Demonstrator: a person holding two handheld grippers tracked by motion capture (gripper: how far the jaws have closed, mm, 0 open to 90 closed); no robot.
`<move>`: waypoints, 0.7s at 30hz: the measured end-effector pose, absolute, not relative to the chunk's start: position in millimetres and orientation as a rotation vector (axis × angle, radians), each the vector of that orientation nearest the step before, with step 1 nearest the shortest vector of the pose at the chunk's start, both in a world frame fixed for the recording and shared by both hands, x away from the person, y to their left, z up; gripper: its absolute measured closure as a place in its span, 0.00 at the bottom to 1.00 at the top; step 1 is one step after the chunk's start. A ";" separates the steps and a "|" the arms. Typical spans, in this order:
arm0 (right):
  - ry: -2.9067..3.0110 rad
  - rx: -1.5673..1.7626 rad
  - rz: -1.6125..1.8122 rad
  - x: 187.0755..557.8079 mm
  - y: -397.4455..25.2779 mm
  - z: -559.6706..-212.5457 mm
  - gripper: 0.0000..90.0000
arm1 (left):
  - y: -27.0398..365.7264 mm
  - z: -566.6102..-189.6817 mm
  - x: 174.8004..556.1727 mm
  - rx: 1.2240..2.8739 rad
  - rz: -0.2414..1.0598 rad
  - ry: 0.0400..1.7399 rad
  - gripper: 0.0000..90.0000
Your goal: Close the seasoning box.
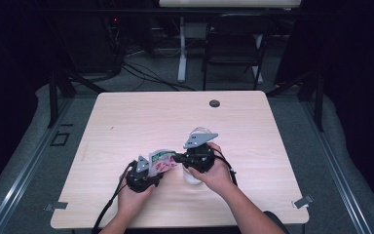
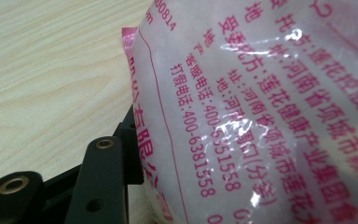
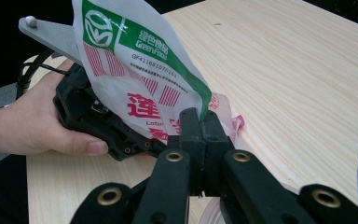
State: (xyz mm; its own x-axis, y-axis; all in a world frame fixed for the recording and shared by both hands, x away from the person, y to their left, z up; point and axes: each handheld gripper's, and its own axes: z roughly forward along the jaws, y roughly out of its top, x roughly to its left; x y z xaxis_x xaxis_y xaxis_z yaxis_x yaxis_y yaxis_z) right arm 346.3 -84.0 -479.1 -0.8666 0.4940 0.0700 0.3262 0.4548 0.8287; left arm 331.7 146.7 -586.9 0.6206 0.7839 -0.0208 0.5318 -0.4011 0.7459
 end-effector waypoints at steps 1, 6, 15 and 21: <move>2.520 0.719 1.375 346.3 -84.0 -479.1 1.00 | 146.5 -586.9 331.5 2.101 0.436 1.028 0.59; 2.516 0.713 1.379 346.0 -84.5 -478.8 1.00 | 146.4 -585.3 331.0 2.094 0.446 1.029 0.61; 2.504 0.705 1.385 345.6 -87.8 -477.3 1.00 | 147.2 -576.7 330.5 2.119 0.479 1.031 0.65; 2.480 0.715 1.443 344.6 -92.8 -473.0 1.00 | 149.7 -561.7 328.0 2.137 0.569 0.998 0.66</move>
State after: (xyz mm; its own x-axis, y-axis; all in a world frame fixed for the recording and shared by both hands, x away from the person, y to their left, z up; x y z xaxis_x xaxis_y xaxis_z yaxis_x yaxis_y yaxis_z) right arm 344.6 -92.8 -473.0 -0.8671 0.4917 0.0801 0.3125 0.4117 0.8561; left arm 328.0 149.7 -561.7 0.6064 0.7897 0.0929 0.4817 -0.4578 0.7472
